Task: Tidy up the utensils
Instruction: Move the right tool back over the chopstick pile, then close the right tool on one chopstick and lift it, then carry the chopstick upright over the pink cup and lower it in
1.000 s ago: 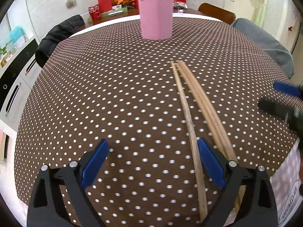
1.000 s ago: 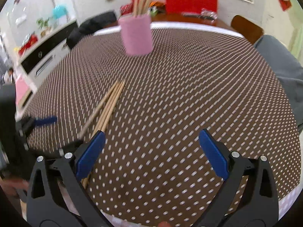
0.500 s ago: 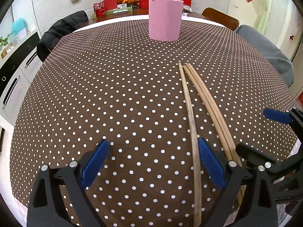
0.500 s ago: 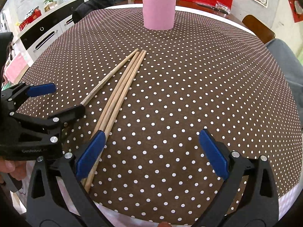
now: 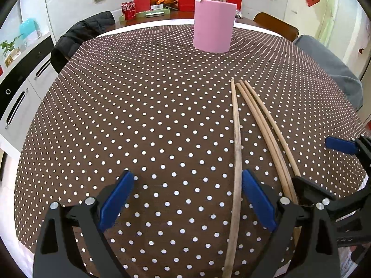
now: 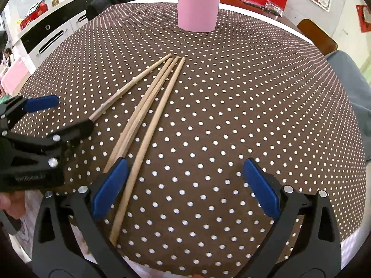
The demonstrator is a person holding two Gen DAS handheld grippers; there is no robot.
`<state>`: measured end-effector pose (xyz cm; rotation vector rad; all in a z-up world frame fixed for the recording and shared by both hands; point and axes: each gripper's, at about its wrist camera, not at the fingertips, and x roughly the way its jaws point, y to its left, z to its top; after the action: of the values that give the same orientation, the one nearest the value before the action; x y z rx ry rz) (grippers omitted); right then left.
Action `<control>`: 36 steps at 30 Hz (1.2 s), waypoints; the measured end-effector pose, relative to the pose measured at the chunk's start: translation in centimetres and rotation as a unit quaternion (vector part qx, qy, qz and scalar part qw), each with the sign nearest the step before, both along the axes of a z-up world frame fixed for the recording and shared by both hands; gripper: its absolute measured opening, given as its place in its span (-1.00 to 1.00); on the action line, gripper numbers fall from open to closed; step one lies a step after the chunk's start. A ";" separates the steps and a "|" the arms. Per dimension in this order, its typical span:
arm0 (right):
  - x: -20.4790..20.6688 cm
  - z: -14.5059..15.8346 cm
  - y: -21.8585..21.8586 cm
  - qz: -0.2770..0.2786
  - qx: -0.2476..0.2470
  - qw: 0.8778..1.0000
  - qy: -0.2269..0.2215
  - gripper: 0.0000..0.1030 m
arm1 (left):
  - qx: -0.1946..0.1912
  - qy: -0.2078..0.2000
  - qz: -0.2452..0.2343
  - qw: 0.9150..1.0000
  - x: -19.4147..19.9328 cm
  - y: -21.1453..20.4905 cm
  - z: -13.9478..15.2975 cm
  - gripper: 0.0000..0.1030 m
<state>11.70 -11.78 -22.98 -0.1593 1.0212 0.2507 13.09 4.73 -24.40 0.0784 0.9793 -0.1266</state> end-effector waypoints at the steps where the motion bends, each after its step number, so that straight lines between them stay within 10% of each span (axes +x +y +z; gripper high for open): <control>1: -0.1 0.1 -0.3 0.002 0.001 1.000 0.001 0.76 | 0.002 0.000 -0.002 1.000 0.0 -0.1 0.0 0.80; 9: 1.9 0.8 -1.3 0.004 0.010 1.000 0.004 0.68 | 0.055 -0.004 -0.060 0.997 2.1 -2.6 0.7 0.78; 13: 3.8 0.5 -0.4 0.012 0.014 1.000 0.015 0.31 | 0.064 0.013 -0.077 0.995 3.8 -2.4 0.7 0.70; 18: 4.9 1.0 0.6 0.026 0.009 1.000 0.007 -0.36 | 0.021 0.035 -0.118 0.992 4.0 -2.4 0.8 -0.07; 21: 4.8 1.1 1.3 0.046 0.006 0.999 0.006 -0.79 | 0.014 0.039 -0.140 0.989 3.5 -3.0 1.0 -0.88; 36: 4.2 3.8 -5.2 0.010 0.160 0.986 -0.047 -0.89 | -0.099 -0.072 -0.060 0.991 1.7 1.5 5.5 -0.89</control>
<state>15.94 -16.93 -19.18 0.1088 0.8727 0.4178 14.83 6.19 -18.88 -0.0347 0.8144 -0.3236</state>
